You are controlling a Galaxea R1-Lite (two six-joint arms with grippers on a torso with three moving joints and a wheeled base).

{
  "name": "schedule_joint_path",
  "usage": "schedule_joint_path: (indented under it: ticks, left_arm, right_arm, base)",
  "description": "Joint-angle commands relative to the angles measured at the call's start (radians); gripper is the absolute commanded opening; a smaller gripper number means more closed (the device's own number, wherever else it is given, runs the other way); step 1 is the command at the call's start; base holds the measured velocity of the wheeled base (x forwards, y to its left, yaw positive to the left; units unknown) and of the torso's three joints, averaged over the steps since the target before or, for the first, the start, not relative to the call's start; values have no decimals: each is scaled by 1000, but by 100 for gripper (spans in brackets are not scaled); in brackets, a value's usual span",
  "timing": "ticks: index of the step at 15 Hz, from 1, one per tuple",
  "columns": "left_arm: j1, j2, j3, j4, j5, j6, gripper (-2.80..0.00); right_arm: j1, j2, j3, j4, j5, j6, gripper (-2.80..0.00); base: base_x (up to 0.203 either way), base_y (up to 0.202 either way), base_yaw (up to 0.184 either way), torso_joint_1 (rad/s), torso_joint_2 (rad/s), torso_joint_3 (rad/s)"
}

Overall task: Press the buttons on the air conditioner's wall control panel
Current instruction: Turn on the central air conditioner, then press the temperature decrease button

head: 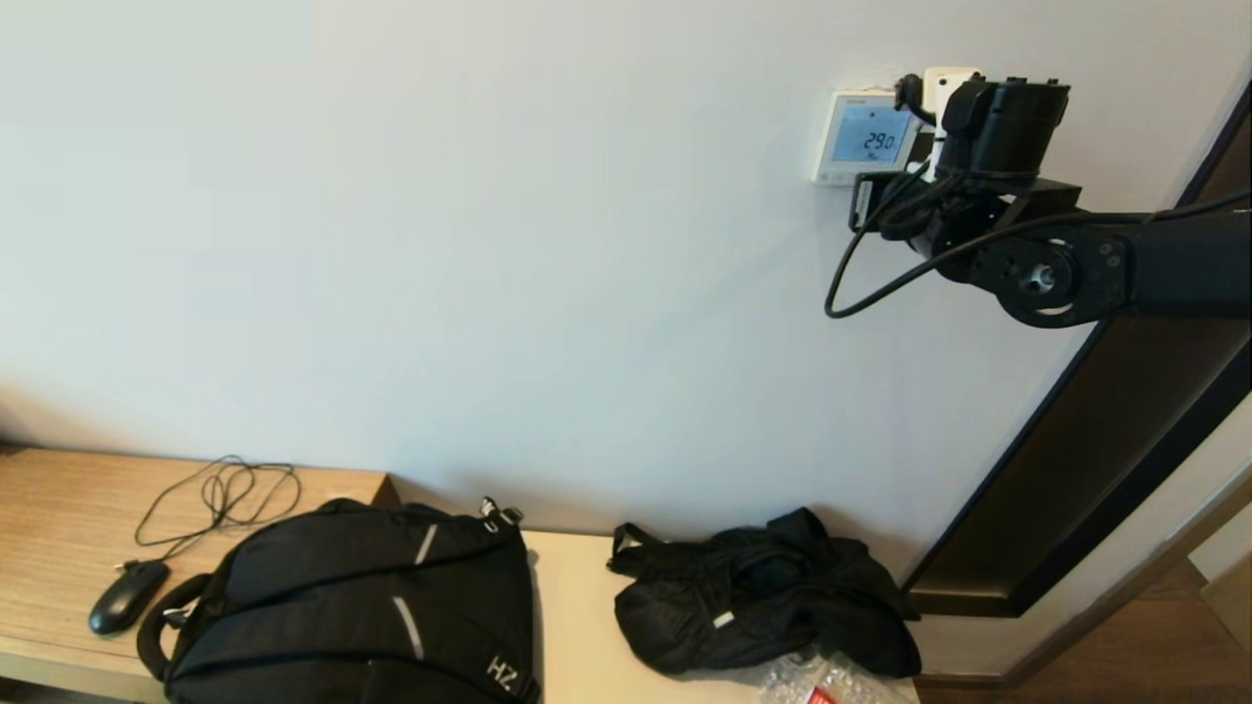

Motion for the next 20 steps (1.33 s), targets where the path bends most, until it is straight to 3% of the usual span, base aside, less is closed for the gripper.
schedule_joint_path:
  ticks: [1, 11, 20]
  left_arm:
    - [0, -2, 0, 0, 1, 0, -280]
    - [0, -2, 0, 0, 1, 0, -280]
    - [0, -2, 0, 0, 1, 0, -280]
  right_arm:
    - [1, -4, 5, -17, -3, -2, -280]
    - [66, -49, 48, -17, -10, -7, -280]
    - [71, -26, 18, -17, -22, -25, -280]
  base:
    - [0, 0, 0, 0, 0, 0]
    - [0, 0, 0, 0, 0, 0]
    - [0, 0, 0, 0, 0, 0]
